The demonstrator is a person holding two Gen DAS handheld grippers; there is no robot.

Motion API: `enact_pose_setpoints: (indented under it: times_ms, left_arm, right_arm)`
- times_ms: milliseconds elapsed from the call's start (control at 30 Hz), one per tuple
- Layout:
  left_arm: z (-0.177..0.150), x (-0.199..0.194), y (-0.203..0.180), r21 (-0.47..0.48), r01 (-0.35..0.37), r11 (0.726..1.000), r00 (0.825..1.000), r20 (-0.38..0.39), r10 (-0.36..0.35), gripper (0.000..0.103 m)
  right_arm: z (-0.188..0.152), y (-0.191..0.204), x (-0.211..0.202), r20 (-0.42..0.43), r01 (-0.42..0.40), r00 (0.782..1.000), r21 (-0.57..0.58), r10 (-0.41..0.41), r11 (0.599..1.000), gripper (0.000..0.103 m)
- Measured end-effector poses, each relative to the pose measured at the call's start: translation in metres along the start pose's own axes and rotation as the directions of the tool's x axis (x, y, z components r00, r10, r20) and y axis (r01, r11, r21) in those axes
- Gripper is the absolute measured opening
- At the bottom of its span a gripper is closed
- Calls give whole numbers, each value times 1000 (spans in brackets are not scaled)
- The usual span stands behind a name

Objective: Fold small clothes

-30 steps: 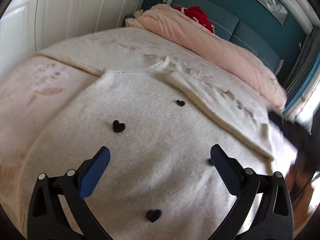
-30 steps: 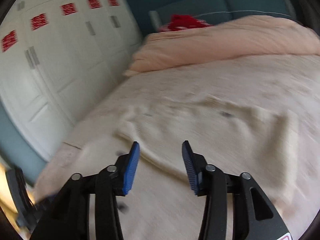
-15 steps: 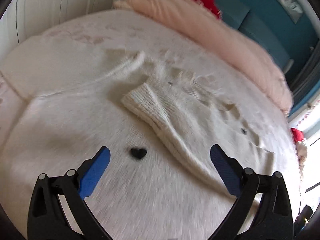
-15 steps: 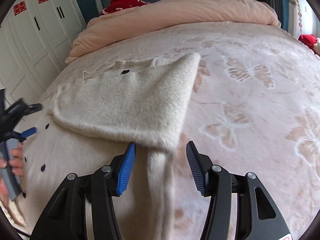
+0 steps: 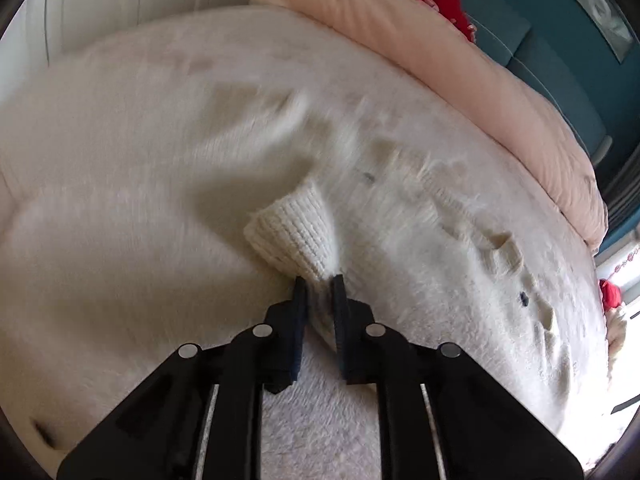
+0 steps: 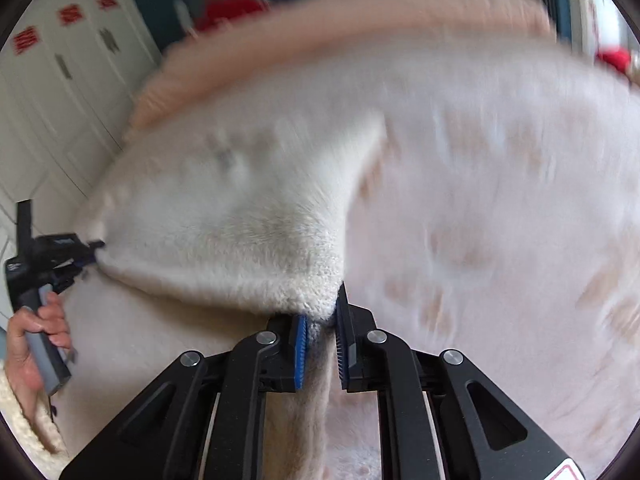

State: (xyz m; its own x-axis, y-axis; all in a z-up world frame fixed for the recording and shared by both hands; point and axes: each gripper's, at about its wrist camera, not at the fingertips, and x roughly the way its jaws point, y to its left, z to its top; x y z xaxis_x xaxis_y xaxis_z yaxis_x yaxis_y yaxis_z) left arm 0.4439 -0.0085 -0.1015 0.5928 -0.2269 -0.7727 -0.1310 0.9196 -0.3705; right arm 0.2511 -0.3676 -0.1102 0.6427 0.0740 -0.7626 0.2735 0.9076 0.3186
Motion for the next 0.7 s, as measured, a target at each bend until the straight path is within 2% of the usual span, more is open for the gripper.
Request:
enact_pose_setpoints:
  times_ms: [33, 67, 133, 200, 233, 267, 300, 333, 367, 467, 567, 600, 633, 667, 700]
  left_arm:
    - [1, -4, 0, 0, 6, 1000, 1000, 15, -6, 20]
    - [3, -6, 0, -8, 9, 1000, 1000, 19, -8, 43]
    - [12, -6, 2, -49, 0, 999, 1000, 31, 2, 78]
    - [20, 2, 4, -73, -21, 997, 999, 28, 23, 79]
    - [21, 8, 4, -69, -37, 997, 999, 18, 39, 73]
    - [20, 11, 2, -62, -65, 996, 998, 20, 67, 51]
    - [20, 11, 1, -42, -109, 993, 993, 44, 110, 41]
    - [18, 6, 1, -30, -95, 995, 994, 53, 97, 24]
    - [17, 3, 2, -23, -65, 998, 996, 52, 66, 14]
    - [12, 1, 11, 3, -49, 999, 998, 36, 49, 15]
    - [13, -23, 35, -23, 40, 999, 999, 34, -39, 21]
    - [17, -42, 53, -47, 61, 997, 996, 60, -59, 24]
    - [22, -54, 65, -56, 54, 997, 996, 81, -49, 42]
    - [28, -69, 83, -71, 34, 997, 993, 111, -26, 63]
    - [38, -89, 111, -95, -6, 995, 986, 168, 22, 68]
  right_arm:
    - [-2, -1, -2, 18, -10, 1000, 4, 10, 1000, 12]
    - [-2, 0, -6, 30, -20, 999, 5, 19, 1000, 13]
    - [-2, -1, -7, 32, -34, 999, 18, 33, 999, 16]
    - [-5, -3, -6, 40, -40, 998, 26, 39, 999, 18]
    - [-5, -4, -6, 41, -41, 998, 29, 40, 999, 18]
    - [-5, -4, -6, 39, -40, 998, 28, 39, 999, 18]
    - [-5, -5, -6, 38, -38, 999, 25, 37, 999, 15]
    - [-4, -5, -6, 44, -34, 999, 27, 33, 999, 15]
    - [-3, -4, -7, 46, -31, 999, 28, 29, 999, 15]
    - [-3, -1, -5, 37, -12, 999, 21, 12, 1000, 15]
    - [-6, 10, -21, 46, 54, 997, -3, -54, 999, 28]
    - [-9, 16, -32, 56, 81, 995, -29, -79, 996, 28]
    - [-14, 23, -45, 72, 99, 993, -59, -94, 993, 30]
    - [-23, 31, -63, 95, 107, 991, -90, -99, 990, 41]
    - [-31, 36, -78, 111, 108, 989, -110, -96, 988, 51]
